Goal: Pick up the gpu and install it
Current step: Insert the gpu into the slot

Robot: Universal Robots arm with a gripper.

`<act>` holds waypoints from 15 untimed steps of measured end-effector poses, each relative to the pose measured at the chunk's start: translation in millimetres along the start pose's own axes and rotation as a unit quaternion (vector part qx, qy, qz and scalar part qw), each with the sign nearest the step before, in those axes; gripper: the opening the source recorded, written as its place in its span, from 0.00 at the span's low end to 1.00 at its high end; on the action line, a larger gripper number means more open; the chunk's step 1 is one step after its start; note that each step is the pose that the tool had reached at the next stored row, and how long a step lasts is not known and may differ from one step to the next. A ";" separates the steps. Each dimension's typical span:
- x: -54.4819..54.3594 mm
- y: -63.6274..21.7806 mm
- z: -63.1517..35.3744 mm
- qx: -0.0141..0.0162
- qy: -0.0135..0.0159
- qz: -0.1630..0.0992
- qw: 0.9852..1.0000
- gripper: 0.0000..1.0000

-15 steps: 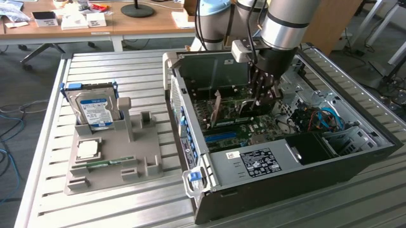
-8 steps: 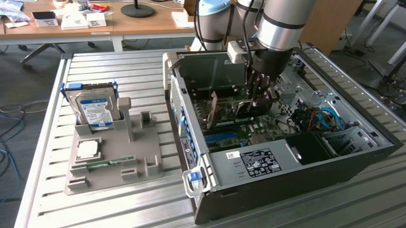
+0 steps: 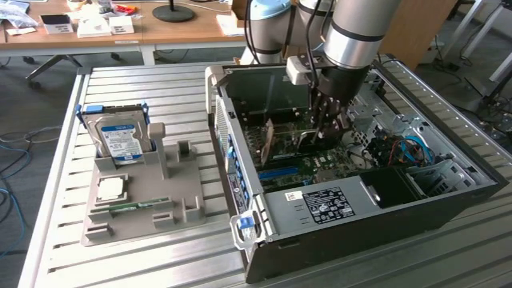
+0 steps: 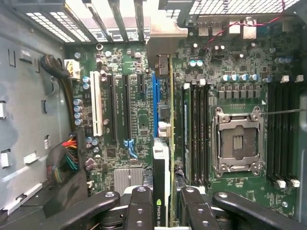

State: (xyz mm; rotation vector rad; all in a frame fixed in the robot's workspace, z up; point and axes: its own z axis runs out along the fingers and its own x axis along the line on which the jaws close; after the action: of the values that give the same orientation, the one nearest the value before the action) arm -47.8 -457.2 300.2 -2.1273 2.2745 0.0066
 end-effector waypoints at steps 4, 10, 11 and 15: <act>0.5 0.8 2.9 0.000 0.000 0.000 1.000 0.27; 0.6 3.1 3.2 0.000 0.000 0.000 1.000 0.27; 0.7 4.6 3.3 0.000 0.000 0.000 1.000 0.27; 1.0 9.5 3.4 0.000 0.000 0.000 1.000 0.27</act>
State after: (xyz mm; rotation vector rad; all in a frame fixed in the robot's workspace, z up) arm -57.3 -457.5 296.7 -2.1272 2.2747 0.0066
